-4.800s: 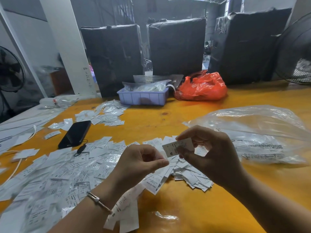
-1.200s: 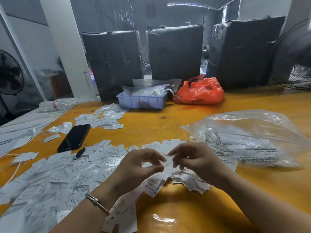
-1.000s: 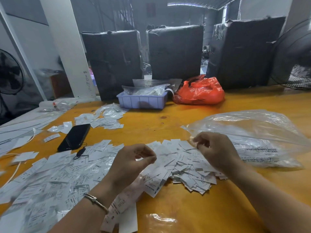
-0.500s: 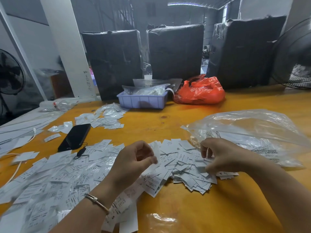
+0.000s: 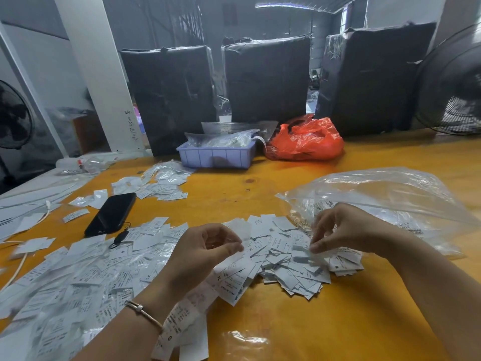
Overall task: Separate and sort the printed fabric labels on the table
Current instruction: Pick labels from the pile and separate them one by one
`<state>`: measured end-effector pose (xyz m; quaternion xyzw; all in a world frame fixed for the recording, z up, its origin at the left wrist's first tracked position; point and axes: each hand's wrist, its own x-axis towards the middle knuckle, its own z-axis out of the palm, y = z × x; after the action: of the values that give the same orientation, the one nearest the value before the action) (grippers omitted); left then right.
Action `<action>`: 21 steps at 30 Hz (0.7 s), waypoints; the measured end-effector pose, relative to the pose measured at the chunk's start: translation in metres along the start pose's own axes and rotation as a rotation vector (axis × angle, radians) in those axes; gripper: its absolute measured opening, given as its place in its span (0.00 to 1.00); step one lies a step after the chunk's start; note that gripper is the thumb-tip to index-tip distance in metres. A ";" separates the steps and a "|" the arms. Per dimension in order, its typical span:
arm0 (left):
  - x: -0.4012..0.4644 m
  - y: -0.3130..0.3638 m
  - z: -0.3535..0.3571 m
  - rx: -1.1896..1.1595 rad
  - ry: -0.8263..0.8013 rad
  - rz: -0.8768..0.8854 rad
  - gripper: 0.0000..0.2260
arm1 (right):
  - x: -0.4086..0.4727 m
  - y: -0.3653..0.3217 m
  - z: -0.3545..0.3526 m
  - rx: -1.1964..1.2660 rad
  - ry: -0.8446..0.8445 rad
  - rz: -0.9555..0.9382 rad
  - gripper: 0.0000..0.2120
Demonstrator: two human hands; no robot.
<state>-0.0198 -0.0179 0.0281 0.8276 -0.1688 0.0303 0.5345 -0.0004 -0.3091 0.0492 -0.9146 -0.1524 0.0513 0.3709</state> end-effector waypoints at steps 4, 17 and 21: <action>0.001 -0.001 -0.001 -0.008 0.029 -0.013 0.05 | -0.003 -0.011 0.003 0.363 0.057 -0.100 0.08; -0.001 0.000 0.000 -0.177 -0.078 -0.017 0.04 | -0.002 -0.025 0.041 0.702 0.219 -0.252 0.09; -0.001 0.001 0.001 -0.134 -0.070 -0.001 0.05 | -0.002 -0.027 0.046 0.724 0.224 -0.273 0.22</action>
<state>-0.0212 -0.0192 0.0284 0.7907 -0.1885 -0.0104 0.5824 -0.0182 -0.2612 0.0347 -0.6962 -0.2031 -0.0478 0.6868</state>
